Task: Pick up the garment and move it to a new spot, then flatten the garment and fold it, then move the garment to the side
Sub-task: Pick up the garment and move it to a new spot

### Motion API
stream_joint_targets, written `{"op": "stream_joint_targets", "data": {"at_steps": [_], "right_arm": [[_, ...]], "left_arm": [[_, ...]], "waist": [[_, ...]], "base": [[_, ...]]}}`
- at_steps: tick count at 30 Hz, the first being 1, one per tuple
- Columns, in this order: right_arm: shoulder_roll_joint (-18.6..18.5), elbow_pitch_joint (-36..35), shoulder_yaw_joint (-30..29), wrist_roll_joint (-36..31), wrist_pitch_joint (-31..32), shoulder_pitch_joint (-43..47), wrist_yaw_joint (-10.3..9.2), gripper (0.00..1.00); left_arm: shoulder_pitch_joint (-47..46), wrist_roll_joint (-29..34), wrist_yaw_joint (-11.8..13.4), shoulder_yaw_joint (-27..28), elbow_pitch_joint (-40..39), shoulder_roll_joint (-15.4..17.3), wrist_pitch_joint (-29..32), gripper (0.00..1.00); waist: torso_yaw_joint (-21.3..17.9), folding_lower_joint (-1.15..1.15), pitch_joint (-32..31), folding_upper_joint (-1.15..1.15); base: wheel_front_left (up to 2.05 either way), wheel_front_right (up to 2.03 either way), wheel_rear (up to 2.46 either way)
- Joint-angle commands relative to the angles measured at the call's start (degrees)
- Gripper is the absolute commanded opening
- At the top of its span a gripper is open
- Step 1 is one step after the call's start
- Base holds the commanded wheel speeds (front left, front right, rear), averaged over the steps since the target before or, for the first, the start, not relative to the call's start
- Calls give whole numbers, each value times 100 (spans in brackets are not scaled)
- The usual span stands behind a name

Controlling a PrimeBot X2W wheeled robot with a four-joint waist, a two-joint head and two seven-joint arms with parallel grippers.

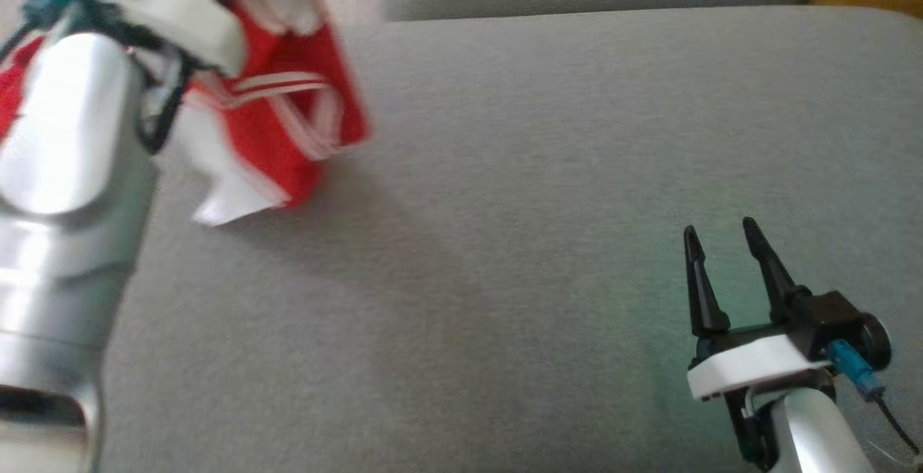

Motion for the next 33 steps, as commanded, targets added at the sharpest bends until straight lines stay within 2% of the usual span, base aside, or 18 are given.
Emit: {"op": "stream_joint_targets", "data": {"at_steps": [1, 7, 11, 17, 23, 27, 28, 29, 30, 31, 32, 33], "right_arm": [[-29, -136, 182, 68, -64, -37, 43, 100], [-29, -100, 224, 151, -76, -49, 43, 100], [-29, -134, 192, 182, -78, -47, 43, 100], [-29, -213, 128, 222, -79, -13, 43, 100], [-29, -252, 110, 235, -79, -40, 43, 100], [-29, -243, 100, 222, -79, -58, 43, 100], [-29, -235, 92, 217, -79, -55, 43, 100], [-29, -235, 92, 217, -79, -55, 43, 100], [-29, -224, 93, 210, -79, -53, 43, 100], [-29, -215, 90, 205, -79, -50, 43, 100], [-29, -207, 90, 200, -79, -48, 43, 100], [-29, -202, 86, 197, -79, -48, 43, 100]], "left_arm": [[-472, -101, 14, 89, -348, 67, 32, 0], [-518, -357, 14, -170, -729, -423, 46, 0], [-288, -533, 48, -191, -713, -610, -1, 0], [653, -712, 216, -188, -119, -586, -239, 0], [1620, -832, 516, -57, 828, -445, -728, 0], [2047, -953, 637, 54, 1322, -480, -1015, 0], [2135, -968, 663, 61, 1398, -520, -1067, 7], [2135, -968, 663, 61, 1398, -520, -1067, 7], [2212, -983, 676, 69, 1457, -557, -1111, 24], [2282, -1004, 684, 83, 1501, -600, -1149, 46], [2346, -1030, 698, 111, 1528, -642, -1182, 78], [2407, -1053, 701, 137, 1547, -681, -1208, 100]], "waist": [[-400, 1, -160, 0], [-854, 1, -92, 0], [-990, 1, -8, 0], [-976, 1, 135, 0], [-895, 1, 275, 0], [-815, 1, 319, 0], [-782, 1, 318, 0], [-782, 1, 318, 0], [-759, 1, 318, 0], [-730, 1, 314, 0], [-706, 1, 311, 0], [-681, 1, 306, 0]], "base": [[0, 0, 0], [0, 0, 0], [0, 0, 0], [0, 0, 0], [0, 0, 0], [0, 0, 0], [0, 0, 0], [0, 0, 0], [0, 0, 0], [0, 0, 0], [0, 0, 0], [0, 0, 0]]}}
